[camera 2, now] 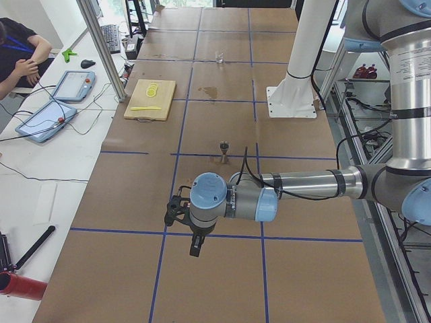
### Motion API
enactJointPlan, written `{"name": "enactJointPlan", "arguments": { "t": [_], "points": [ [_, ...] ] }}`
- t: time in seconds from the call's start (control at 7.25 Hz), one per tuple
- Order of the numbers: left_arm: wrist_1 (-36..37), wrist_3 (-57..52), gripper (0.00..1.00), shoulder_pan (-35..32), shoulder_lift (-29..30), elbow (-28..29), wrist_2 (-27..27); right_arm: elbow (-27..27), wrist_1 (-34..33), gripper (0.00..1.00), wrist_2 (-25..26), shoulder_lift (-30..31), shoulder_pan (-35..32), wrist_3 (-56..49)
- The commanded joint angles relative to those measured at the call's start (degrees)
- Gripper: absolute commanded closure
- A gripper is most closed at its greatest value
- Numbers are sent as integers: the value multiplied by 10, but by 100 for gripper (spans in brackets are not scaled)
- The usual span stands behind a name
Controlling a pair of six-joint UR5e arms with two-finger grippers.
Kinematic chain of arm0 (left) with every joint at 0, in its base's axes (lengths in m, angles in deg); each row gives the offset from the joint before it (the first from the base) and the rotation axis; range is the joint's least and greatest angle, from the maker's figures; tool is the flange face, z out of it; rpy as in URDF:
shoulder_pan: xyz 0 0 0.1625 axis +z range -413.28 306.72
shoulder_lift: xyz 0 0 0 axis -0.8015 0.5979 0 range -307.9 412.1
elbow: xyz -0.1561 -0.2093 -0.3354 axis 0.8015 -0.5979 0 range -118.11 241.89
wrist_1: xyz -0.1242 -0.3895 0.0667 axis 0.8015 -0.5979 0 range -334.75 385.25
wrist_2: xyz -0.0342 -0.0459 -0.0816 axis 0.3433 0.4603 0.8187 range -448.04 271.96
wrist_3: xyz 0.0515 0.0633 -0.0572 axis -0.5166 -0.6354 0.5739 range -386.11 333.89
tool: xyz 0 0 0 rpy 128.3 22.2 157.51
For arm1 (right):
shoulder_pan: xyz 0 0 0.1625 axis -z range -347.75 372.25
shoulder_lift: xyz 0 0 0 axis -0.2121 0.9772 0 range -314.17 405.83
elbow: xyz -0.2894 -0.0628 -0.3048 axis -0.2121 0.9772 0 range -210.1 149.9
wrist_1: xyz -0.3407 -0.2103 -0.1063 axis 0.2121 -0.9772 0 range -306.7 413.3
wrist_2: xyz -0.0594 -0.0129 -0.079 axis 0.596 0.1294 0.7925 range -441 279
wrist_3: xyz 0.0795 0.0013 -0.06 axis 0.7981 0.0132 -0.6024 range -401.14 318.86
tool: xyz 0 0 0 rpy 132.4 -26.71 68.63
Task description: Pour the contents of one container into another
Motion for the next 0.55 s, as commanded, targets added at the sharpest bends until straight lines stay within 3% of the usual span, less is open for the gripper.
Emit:
{"name": "enactJointPlan", "arguments": {
  "t": [0.0, 0.41],
  "points": [
    [0, 0, 0, 0, 0, -3, 0, -1, 1, 0, 0, 0, 0, 0],
    [1, 0, 0, 0, 0, -4, 0, -2, 1, 0, 0, 0, 0, 0]
  ]
}}
